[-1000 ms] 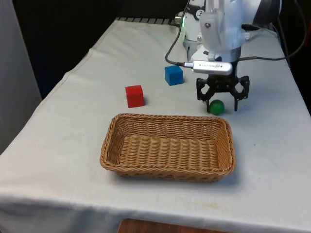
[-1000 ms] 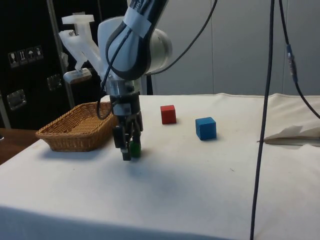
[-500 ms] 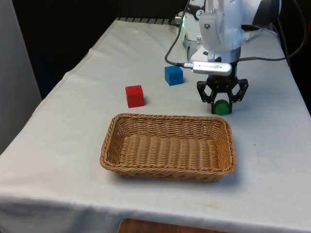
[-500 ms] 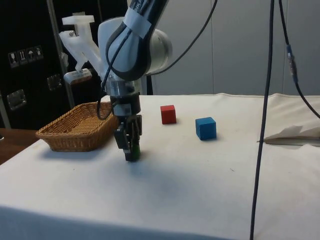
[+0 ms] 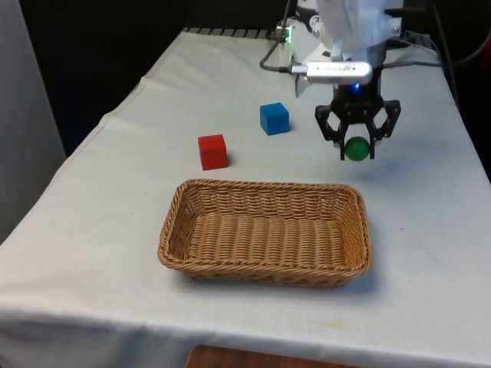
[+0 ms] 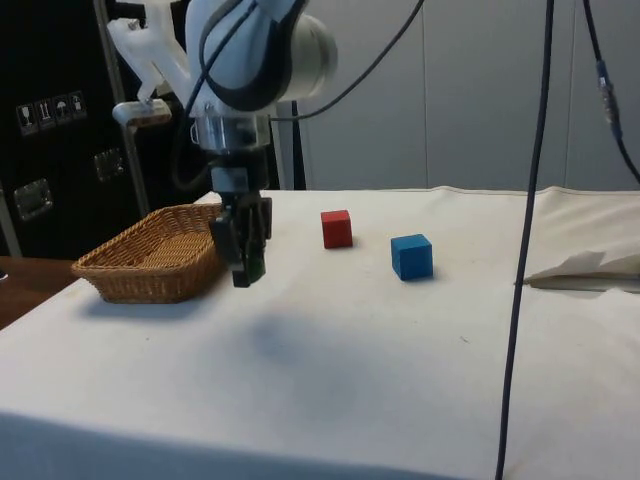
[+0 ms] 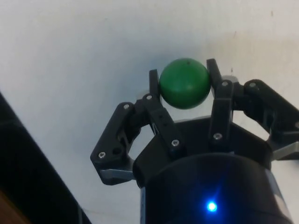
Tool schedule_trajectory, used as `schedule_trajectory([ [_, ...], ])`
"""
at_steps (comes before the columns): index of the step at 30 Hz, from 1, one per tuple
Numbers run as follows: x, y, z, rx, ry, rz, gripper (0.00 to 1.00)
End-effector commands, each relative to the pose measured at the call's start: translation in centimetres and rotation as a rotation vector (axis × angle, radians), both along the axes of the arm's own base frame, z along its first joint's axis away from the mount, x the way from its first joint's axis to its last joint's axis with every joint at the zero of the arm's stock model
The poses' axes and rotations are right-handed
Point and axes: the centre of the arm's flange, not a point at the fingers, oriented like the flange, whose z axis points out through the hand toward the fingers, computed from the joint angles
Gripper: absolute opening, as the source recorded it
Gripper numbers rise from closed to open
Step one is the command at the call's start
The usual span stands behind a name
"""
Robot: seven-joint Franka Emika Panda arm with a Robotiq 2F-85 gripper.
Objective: Place all non-red objects into the basket.
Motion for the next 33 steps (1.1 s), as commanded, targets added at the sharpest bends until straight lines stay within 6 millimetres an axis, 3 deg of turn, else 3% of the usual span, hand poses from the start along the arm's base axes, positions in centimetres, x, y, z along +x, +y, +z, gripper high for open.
schedule_trajectory([
  [1, -0.1, -0.1, 0.7, -0.006, 0.004, -0.005, 0.00],
  [20, 0.6, -1.5, 6.8, 0.022, -0.019, -0.006, 0.00],
  [27, 2.7, -2.7, 9.6, 0.019, -0.011, -0.016, 0.00],
  [33, 4.0, -3.3, 10.8, 0.020, -0.011, -0.016, 0.00],
])
